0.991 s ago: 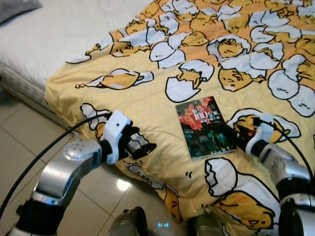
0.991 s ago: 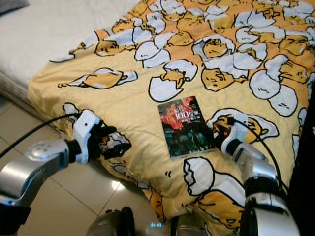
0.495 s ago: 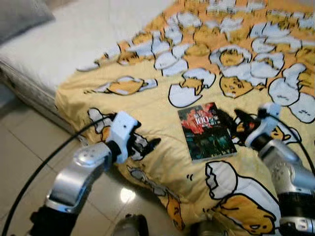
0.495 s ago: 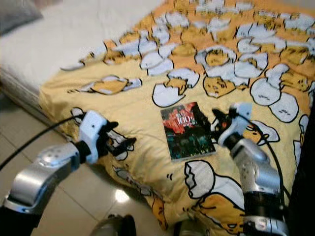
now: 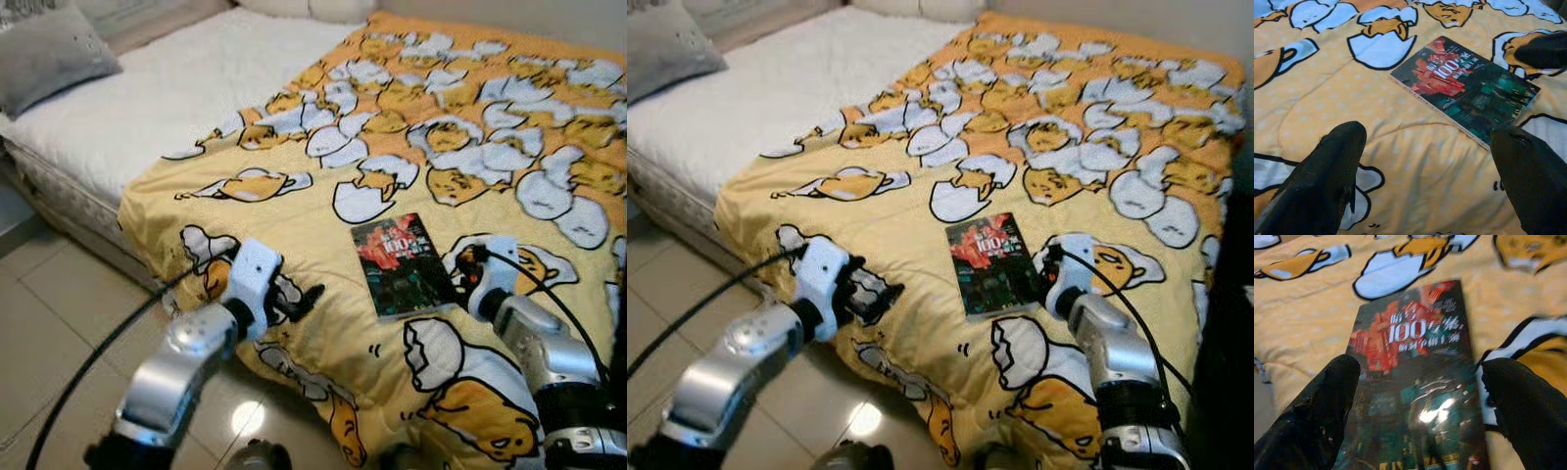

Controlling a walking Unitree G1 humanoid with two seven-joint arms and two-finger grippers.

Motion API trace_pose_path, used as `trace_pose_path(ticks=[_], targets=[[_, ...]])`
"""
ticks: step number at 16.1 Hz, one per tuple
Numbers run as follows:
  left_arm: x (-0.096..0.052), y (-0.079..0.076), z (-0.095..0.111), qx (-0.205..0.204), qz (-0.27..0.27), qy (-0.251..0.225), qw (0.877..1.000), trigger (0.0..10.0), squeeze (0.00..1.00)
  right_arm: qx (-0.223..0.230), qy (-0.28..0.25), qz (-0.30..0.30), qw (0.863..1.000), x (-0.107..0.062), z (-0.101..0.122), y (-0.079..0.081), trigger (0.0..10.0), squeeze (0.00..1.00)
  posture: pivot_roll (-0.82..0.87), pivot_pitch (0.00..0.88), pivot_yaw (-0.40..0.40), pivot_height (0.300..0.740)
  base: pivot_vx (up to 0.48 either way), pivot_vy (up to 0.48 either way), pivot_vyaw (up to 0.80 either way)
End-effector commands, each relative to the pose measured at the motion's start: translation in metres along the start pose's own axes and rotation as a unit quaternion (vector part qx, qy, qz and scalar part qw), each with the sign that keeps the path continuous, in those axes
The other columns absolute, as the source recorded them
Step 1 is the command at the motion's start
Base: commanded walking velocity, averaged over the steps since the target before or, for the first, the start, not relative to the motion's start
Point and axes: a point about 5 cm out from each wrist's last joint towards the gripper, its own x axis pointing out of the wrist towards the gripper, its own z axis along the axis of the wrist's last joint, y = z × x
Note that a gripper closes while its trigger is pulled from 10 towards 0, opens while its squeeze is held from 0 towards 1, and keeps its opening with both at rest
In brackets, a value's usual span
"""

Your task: Clean up the room

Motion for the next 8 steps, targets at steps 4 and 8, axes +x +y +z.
trace_pose_path(ticks=[4,8], targets=[[-0.014,0.014,-0.002,-0.001,0.12,-0.022,0.993,10.0,0.0,-0.017,-0.075,-0.068,0.995,-0.021,0.004,0.031,10.0,0.0,-0.08,0.0,0.044,0.74,0.0,0.0,0.0],[-0.02,0.013,0.0,-0.007,0.149,-0.036,0.988,10.0,0.0,-0.046,-0.076,-0.087,0.992,-0.038,-0.009,0.05,10.0,0.0,-0.08,0.0,0.039,0.74,0.0,0.0,0.0]])
